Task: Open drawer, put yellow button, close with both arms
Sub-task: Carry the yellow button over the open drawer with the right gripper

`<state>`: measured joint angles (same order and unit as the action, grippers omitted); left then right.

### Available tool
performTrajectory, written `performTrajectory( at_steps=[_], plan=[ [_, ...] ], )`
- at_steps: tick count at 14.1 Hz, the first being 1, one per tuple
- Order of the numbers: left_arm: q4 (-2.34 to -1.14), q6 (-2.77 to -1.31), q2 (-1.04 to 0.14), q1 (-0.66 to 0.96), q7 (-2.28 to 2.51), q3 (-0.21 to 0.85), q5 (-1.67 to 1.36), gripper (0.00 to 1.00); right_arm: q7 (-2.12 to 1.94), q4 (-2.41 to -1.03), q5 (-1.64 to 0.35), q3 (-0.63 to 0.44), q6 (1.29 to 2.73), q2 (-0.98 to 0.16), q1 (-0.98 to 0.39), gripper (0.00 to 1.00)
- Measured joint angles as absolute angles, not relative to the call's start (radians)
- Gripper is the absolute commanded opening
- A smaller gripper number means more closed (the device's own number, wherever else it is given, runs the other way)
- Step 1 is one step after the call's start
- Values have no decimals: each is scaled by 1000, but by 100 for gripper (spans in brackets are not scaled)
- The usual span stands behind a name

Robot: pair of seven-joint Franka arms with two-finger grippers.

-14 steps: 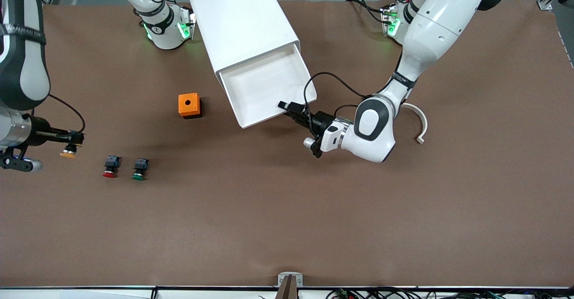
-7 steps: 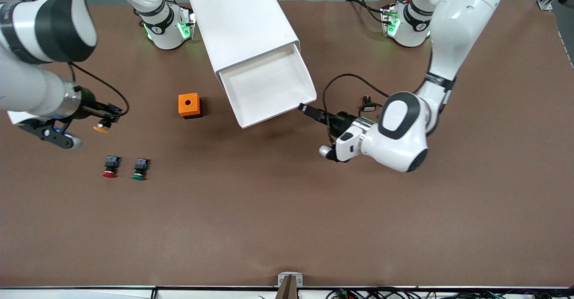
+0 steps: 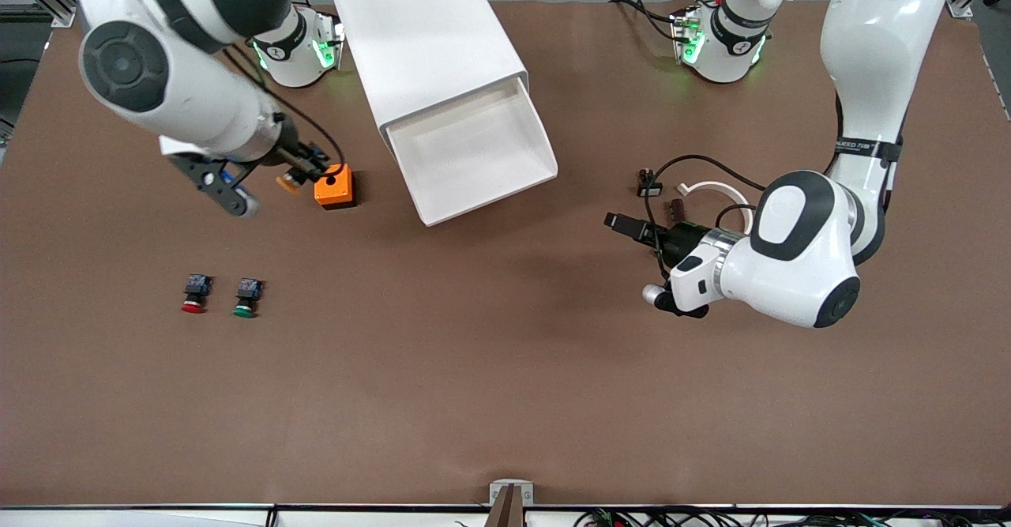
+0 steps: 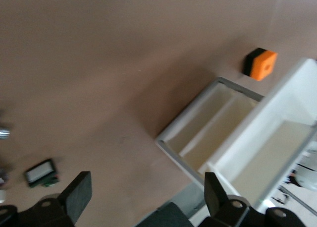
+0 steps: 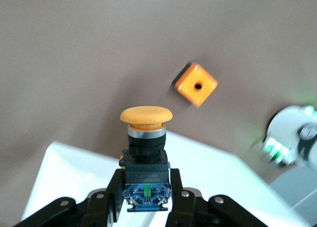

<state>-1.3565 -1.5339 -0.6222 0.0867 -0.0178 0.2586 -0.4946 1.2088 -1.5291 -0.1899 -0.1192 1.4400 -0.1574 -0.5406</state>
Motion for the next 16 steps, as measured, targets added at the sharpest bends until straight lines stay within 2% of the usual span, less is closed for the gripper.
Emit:
performTrajectory(
  at_steps=[5,9,16],
  plan=[
    [-1332,-1620,-606,102,-15,272,-245,100,1551,-1523,-221,-119,1557,-168,-684,24],
    [-1332,-1699,-592,136,45,273,-89,100,1747,-1529,-222,-119,1673,-232,-783,24],
    [-1338,-1825,-595,166,288,273,1,100,1803,-1530,-222,-119,1734,-339,-843,24]
  ],
)
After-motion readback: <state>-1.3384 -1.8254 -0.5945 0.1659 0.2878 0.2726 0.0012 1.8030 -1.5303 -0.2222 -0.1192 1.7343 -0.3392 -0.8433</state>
